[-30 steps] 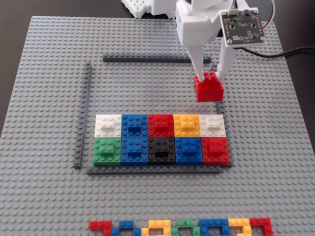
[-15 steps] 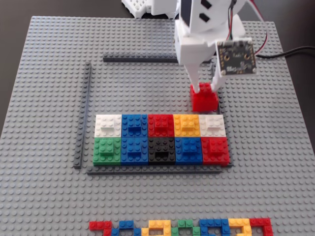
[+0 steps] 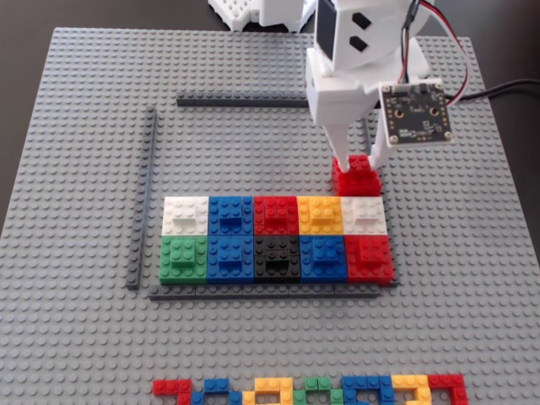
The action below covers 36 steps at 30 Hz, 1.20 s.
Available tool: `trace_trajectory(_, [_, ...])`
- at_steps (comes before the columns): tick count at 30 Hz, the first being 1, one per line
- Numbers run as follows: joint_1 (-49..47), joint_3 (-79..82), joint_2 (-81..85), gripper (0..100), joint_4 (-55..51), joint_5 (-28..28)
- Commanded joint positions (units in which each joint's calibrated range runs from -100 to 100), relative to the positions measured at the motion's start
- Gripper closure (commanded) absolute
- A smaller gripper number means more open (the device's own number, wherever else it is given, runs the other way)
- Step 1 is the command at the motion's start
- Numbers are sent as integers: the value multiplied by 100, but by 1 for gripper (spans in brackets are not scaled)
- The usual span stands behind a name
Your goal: Grab the cube and place it into the grid
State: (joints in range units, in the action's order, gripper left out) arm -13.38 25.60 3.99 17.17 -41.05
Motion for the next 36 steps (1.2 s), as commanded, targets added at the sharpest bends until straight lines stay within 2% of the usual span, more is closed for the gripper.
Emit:
trace_trajectory(1, [-21,-453,74,93,42,24])
trace_trajectory(10, [-43,-371,57,93,130,54])
trace_trajectory(36, [52,-99,229,82,169,88])
